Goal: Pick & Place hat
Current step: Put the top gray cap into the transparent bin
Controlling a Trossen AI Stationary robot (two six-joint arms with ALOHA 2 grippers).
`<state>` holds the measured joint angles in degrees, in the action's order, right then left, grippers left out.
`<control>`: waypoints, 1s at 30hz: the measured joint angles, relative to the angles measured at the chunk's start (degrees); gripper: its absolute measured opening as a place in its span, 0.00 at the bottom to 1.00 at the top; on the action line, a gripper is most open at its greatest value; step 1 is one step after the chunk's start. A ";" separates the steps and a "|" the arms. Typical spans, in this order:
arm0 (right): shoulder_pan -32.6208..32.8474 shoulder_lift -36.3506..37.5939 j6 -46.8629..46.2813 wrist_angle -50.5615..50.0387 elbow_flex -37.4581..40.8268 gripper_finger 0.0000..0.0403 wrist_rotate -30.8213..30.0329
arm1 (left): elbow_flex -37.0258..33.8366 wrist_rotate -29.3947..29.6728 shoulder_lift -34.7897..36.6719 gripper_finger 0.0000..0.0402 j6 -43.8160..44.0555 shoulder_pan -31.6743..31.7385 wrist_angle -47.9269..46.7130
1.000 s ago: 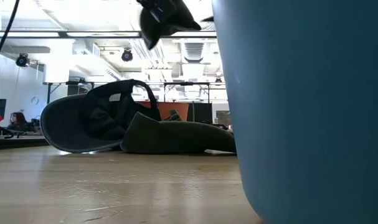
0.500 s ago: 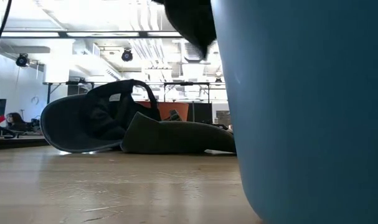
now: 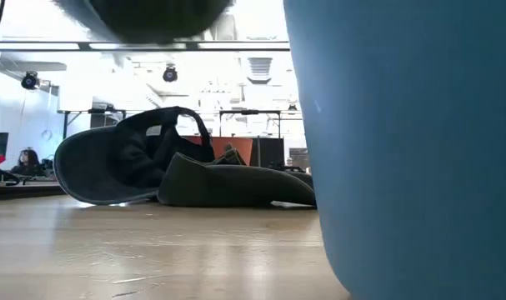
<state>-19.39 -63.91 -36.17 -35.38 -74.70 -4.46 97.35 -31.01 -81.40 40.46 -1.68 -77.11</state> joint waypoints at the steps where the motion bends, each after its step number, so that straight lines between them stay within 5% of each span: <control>1: -0.01 -0.09 0.04 0.09 0.00 0.57 -0.02 | 1.50 -2.75 -0.09 0.03 1.67 -0.30 -0.84; 6: -0.05 -0.44 0.30 -0.52 0.04 0.57 -0.01 | 8.60 -11.78 0.22 0.03 11.86 -2.37 -2.14; 12: -0.04 -0.38 1.48 -1.32 0.25 0.57 -0.05 | 12.36 -9.85 0.50 0.03 20.06 -7.32 -13.46; 19: -0.01 -0.36 3.52 -1.26 0.52 0.57 -0.05 | 4.29 -5.25 2.07 0.03 26.55 -18.37 -12.73; 30: -0.03 -0.37 3.63 1.76 3.57 0.57 -0.21 | -19.30 -1.32 0.09 0.03 18.95 -33.80 -9.20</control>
<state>-19.42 -64.28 -32.54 -33.62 -71.12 -4.68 78.05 -32.33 -81.31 59.41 -35.47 -86.31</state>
